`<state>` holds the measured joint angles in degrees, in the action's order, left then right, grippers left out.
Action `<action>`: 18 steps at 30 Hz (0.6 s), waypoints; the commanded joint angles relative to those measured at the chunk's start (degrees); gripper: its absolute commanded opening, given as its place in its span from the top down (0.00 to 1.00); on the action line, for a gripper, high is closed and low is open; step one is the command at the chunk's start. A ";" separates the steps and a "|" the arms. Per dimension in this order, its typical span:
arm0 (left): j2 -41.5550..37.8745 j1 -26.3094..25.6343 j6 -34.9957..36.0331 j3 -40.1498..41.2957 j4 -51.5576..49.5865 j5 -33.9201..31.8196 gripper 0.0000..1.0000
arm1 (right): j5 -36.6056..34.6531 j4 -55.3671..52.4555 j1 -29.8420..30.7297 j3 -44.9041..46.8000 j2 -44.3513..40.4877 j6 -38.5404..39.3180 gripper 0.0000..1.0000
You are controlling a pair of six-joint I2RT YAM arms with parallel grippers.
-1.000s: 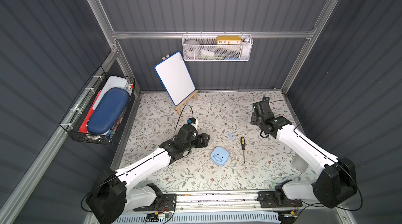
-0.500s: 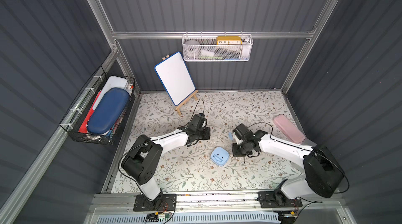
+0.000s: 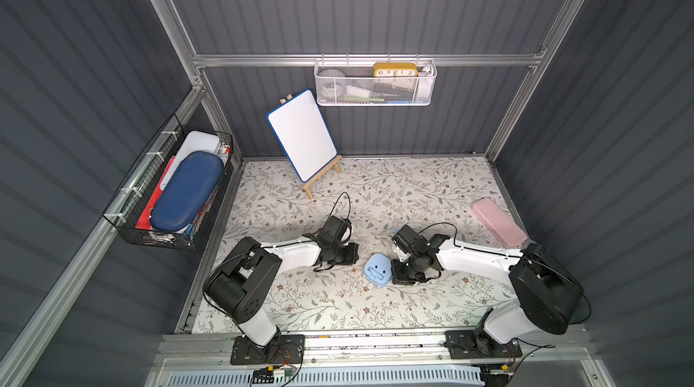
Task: Remove the battery from the alarm
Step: Adjust the alarm at the center of the board.
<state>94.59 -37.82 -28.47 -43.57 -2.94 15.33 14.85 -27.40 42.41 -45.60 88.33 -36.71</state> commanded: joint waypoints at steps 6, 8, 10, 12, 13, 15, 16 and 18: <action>0.16 -3.64 -1.05 1.47 5.14 4.77 1.00 | -1.77 -0.45 -0.05 -7.49 5.18 0.60 1.00; -0.37 -3.90 -1.31 2.11 5.07 4.86 1.00 | -2.51 -0.67 -0.05 -9.33 6.52 1.25 1.00; -1.60 -4.10 -2.13 3.56 5.14 4.42 1.00 | -4.33 -1.80 -0.21 -12.06 8.63 2.63 1.00; -2.49 -4.29 -3.01 4.60 4.81 4.36 1.00 | -3.78 -3.17 -0.95 -15.42 11.59 4.60 1.00; -2.88 -4.57 -3.29 5.00 4.79 4.44 1.00 | -3.48 -3.42 -1.25 -16.77 12.80 5.33 1.00; -3.97 -5.46 -4.56 5.96 5.06 4.44 1.00 | -3.33 -4.19 -1.65 -19.96 15.28 6.87 1.00; -4.34 -5.92 -5.12 6.36 5.30 4.37 1.00 | -3.63 -4.94 -1.80 -21.48 16.09 7.47 1.00; -4.70 -7.24 -6.28 6.77 6.07 4.35 1.00 | -3.61 -5.28 -2.05 -24.38 17.80 8.91 1.00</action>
<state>90.67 -42.09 -32.40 -37.52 1.23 15.20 7.77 -36.27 39.53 -65.34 104.77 -31.24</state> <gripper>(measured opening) 0.064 0.067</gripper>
